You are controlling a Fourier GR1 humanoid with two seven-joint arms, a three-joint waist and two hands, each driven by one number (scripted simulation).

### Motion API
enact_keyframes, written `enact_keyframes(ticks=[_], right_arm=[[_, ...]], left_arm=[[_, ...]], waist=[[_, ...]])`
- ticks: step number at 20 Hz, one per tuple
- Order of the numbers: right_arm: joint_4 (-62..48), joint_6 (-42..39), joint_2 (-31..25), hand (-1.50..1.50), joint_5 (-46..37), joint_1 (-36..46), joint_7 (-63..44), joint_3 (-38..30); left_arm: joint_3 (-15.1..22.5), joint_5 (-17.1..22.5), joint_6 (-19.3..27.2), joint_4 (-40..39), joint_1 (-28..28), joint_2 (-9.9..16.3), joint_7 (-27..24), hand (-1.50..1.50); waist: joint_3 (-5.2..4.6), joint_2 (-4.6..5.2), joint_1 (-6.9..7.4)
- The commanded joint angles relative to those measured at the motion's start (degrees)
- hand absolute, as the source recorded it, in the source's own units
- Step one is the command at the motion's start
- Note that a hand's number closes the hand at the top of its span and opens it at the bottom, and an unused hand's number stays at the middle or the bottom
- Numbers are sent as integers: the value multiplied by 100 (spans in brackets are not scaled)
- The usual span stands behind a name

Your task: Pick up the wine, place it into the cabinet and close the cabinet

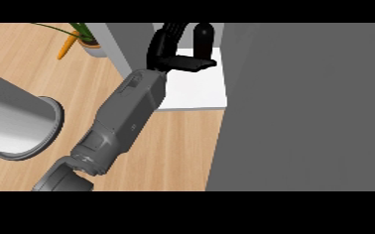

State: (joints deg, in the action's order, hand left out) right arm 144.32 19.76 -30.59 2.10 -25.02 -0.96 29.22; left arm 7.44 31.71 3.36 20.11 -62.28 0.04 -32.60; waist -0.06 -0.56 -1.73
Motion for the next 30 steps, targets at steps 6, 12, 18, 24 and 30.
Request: enact_keyframes(ticks=[6,12,18,24,30], right_arm=[[1159,19,-161,-150,223,-331,-457,-72],[1312,55,-241,-150,239,-743,-283,-122],[1374,16,-281,-150,176,-823,-295,-90],[1344,15,-315,-150,171,-694,-372,-287],[1288,-344,-666,-150,352,-470,-546,-439]], left_arm=[[901,536,115,1651,1260,-4,383,-150],[1350,386,168,2783,2544,-3,404,-150],[1679,222,418,4123,3540,158,775,-150],[1890,336,420,5585,4786,556,1034,-150],[1835,491,71,6527,5713,1076,1015,-150]], waist=[[3,-46,135],[5,-86,196],[5,-40,189],[2,-9,210],[2,20,214]])
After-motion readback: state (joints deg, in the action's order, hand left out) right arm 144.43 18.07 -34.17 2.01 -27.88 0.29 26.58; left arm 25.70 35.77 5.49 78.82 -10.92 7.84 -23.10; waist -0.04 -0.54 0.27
